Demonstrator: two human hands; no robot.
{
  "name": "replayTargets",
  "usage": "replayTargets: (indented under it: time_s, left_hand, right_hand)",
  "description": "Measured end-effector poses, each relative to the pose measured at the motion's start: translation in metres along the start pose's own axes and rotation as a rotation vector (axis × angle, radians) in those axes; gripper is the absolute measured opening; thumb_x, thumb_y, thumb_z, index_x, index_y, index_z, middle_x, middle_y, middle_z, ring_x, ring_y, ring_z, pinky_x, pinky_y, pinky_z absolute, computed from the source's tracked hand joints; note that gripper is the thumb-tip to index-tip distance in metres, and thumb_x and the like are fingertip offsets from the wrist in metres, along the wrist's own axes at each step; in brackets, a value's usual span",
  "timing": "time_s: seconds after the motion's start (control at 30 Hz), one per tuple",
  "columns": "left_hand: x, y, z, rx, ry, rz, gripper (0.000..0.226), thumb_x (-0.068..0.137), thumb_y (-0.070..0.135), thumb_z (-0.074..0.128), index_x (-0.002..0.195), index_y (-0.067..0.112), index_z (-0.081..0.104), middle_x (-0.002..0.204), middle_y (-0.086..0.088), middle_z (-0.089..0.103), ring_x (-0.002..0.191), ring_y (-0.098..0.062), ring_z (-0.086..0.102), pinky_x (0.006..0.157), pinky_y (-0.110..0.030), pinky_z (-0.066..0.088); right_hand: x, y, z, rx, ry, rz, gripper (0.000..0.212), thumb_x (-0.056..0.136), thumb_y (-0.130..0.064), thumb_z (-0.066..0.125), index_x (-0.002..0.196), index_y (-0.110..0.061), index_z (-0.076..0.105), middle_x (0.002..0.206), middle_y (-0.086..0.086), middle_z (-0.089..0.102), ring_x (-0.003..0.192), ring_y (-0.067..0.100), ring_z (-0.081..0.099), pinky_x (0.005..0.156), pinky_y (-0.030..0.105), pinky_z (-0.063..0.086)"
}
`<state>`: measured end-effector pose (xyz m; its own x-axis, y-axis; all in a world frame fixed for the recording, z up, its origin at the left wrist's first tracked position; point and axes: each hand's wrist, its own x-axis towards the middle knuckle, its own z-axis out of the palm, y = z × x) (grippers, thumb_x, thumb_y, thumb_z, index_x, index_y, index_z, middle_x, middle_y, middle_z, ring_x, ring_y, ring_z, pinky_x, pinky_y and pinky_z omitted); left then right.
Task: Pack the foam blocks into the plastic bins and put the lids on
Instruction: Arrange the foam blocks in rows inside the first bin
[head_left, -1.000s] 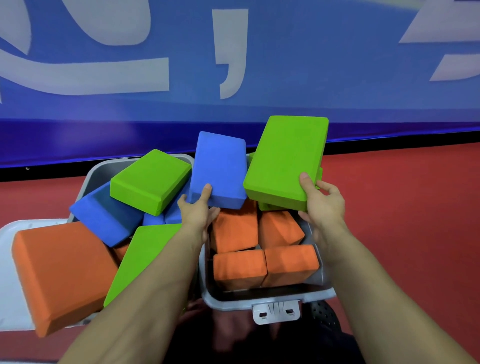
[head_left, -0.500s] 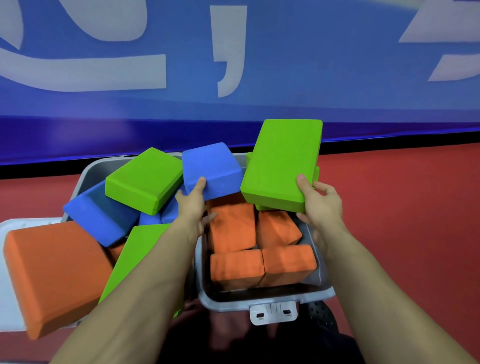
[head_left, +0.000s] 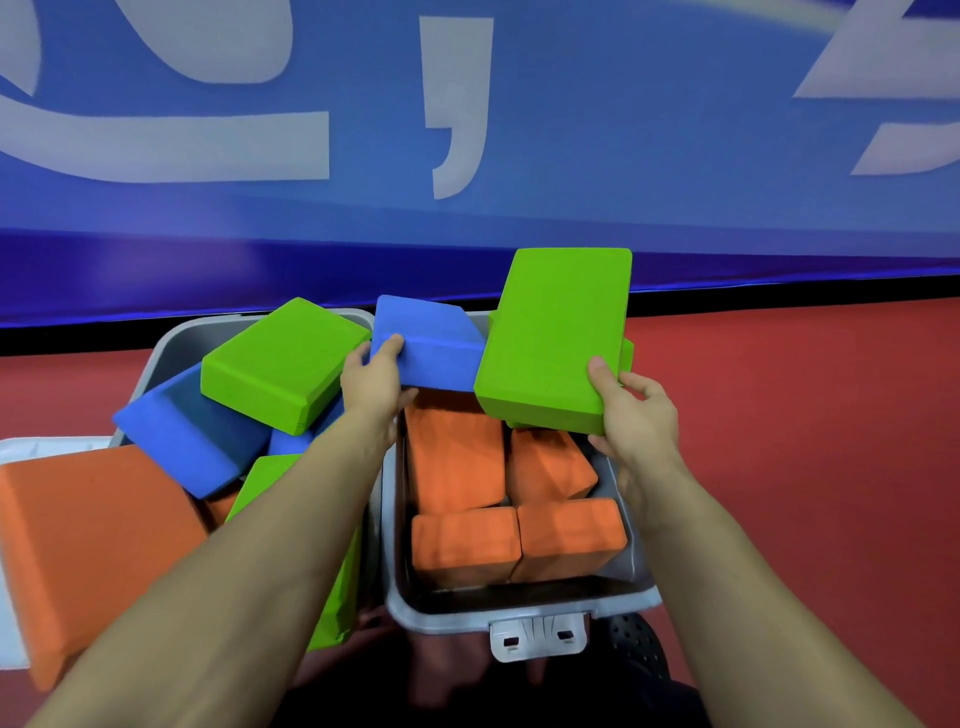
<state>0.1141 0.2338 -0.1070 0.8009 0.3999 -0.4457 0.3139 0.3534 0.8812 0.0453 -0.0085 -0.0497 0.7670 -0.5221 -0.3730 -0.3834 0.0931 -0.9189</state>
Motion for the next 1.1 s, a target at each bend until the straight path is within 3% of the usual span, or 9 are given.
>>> replayTargets:
  time_s: [0.13, 0.3, 0.4, 0.53, 0.63, 0.7, 0.9, 0.97, 1.1]
  left_hand:
    - [0.007, 0.010, 0.003, 0.081, -0.025, 0.043, 0.027, 0.088, 0.034, 0.066, 0.112, 0.022, 0.064, 0.119, -0.006, 0.068, 0.107, -0.028, 0.069, 0.084, -0.050, 0.061]
    - [0.013, 0.017, 0.005, 0.150, -0.113, -0.130, 0.039, 0.099, 0.043, 0.055, 0.129, 0.017, 0.055, 0.123, -0.006, 0.062, 0.088, -0.022, 0.066, 0.068, -0.037, 0.057]
    - [0.013, 0.015, 0.000, 0.266, -0.129, -0.139, 0.043, 0.103, 0.045, 0.050, 0.134, 0.016, 0.052, 0.126, -0.004, 0.062, 0.087, -0.018, 0.060, 0.063, -0.032, 0.050]
    - [0.003, 0.020, -0.008, 0.347, -0.088, -0.069, 0.058, 0.100, 0.052, 0.053, 0.142, 0.012, 0.046, 0.129, -0.003, 0.056, 0.104, -0.024, 0.056, 0.078, -0.038, 0.048]
    - [-0.020, 0.024, -0.018, 0.318, -0.041, -0.002, 0.043, 0.101, 0.050, 0.052, 0.123, 0.014, 0.053, 0.097, -0.001, 0.059, 0.074, -0.016, 0.049, 0.062, -0.033, 0.039]
    - [-0.041, 0.027, -0.023, 0.300, -0.059, 0.005, 0.043, 0.099, 0.054, 0.053, 0.115, 0.015, 0.061, 0.105, -0.004, 0.064, 0.080, -0.019, 0.052, 0.066, -0.034, 0.042]
    - [-0.137, 0.041, -0.027, 0.182, -0.332, -0.159, 0.056, 0.089, 0.065, 0.059, 0.132, 0.029, 0.052, 0.132, -0.004, 0.053, 0.121, -0.024, 0.057, 0.100, -0.049, 0.053]
    - [-0.158, 0.039, -0.027, 0.169, -0.358, -0.119, 0.049, 0.086, 0.061, 0.064, 0.123, 0.029, 0.055, 0.130, -0.002, 0.057, 0.118, -0.022, 0.060, 0.100, -0.049, 0.052]
    - [-0.158, 0.031, -0.034, -0.025, -0.234, -0.009, 0.061, 0.089, 0.039, 0.073, 0.139, 0.013, 0.047, 0.115, 0.002, 0.072, 0.093, -0.015, 0.073, 0.091, -0.045, 0.057]
  right_hand:
    - [0.003, -0.001, -0.002, 0.015, 0.008, 0.021, 0.058, 0.084, -0.049, 0.077, 0.130, -0.019, 0.058, 0.127, 0.005, 0.062, 0.098, 0.016, 0.065, 0.091, 0.046, 0.058]
    - [0.008, 0.001, -0.003, 0.015, -0.022, 0.027, 0.060, 0.085, -0.050, 0.075, 0.132, -0.019, 0.057, 0.131, 0.004, 0.060, 0.096, 0.016, 0.064, 0.070, 0.035, 0.058]
    - [0.009, 0.002, -0.002, 0.004, 0.001, 0.008, 0.061, 0.081, -0.054, 0.077, 0.129, -0.022, 0.059, 0.129, 0.004, 0.062, 0.097, 0.017, 0.065, 0.087, 0.046, 0.059]
    - [0.008, 0.001, -0.001, 0.002, 0.001, -0.010, 0.066, 0.073, -0.060, 0.078, 0.126, -0.025, 0.060, 0.129, 0.004, 0.062, 0.109, 0.021, 0.065, 0.096, 0.049, 0.055]
    - [0.004, -0.001, 0.000, 0.000, -0.006, -0.035, 0.064, 0.074, -0.059, 0.079, 0.125, -0.025, 0.059, 0.125, 0.004, 0.063, 0.106, 0.021, 0.065, 0.095, 0.050, 0.056]
    - [0.001, -0.003, 0.000, 0.006, -0.020, -0.042, 0.063, 0.077, -0.057, 0.078, 0.126, -0.024, 0.058, 0.120, 0.004, 0.065, 0.103, 0.020, 0.067, 0.092, 0.049, 0.057]
    - [-0.035, -0.012, 0.005, 0.125, -0.311, 0.097, 0.055, 0.089, -0.050, 0.071, 0.132, -0.018, 0.055, 0.120, 0.003, 0.070, 0.104, 0.024, 0.071, 0.072, 0.033, 0.061]
    - [-0.049, -0.009, 0.009, 0.118, -0.436, 0.128, 0.053, 0.091, -0.048, 0.068, 0.133, -0.018, 0.054, 0.122, 0.004, 0.070, 0.099, 0.024, 0.072, 0.075, 0.035, 0.062]
    - [-0.068, -0.001, 0.025, 0.086, -0.570, 0.118, 0.056, 0.092, -0.041, 0.069, 0.138, -0.019, 0.046, 0.123, 0.004, 0.067, 0.098, 0.023, 0.072, 0.087, 0.040, 0.060]
